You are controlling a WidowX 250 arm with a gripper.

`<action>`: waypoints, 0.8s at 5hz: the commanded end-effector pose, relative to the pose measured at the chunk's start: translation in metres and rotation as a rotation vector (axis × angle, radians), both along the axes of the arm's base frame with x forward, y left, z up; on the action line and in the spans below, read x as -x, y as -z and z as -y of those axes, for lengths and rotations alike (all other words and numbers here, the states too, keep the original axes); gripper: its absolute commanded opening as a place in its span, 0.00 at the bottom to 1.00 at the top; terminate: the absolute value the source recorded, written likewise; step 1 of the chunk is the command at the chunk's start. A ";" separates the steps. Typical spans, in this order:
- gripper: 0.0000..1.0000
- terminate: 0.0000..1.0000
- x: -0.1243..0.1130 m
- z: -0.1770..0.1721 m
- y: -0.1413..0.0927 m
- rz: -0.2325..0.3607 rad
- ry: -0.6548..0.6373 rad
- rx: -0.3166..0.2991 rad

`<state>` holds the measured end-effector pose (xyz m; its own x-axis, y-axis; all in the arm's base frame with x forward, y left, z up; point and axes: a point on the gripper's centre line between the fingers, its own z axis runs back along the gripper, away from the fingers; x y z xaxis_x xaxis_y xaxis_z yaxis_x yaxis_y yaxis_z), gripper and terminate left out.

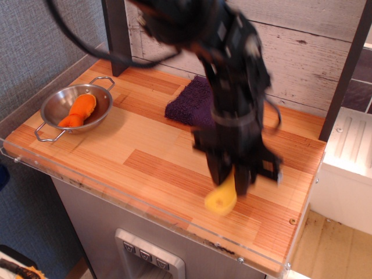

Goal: Put the brush on the dark rectangle.

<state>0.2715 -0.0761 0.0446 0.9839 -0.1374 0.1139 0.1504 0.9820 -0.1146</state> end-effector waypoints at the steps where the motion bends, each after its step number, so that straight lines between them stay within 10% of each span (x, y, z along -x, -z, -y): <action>1: 0.00 0.00 -0.055 -0.059 -0.056 0.127 -0.123 -0.047; 4: 0.00 0.00 -0.108 -0.086 -0.023 0.108 -0.185 -0.148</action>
<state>0.3780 0.0088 0.0475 0.9862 0.0255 0.1633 -0.0319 0.9988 0.0369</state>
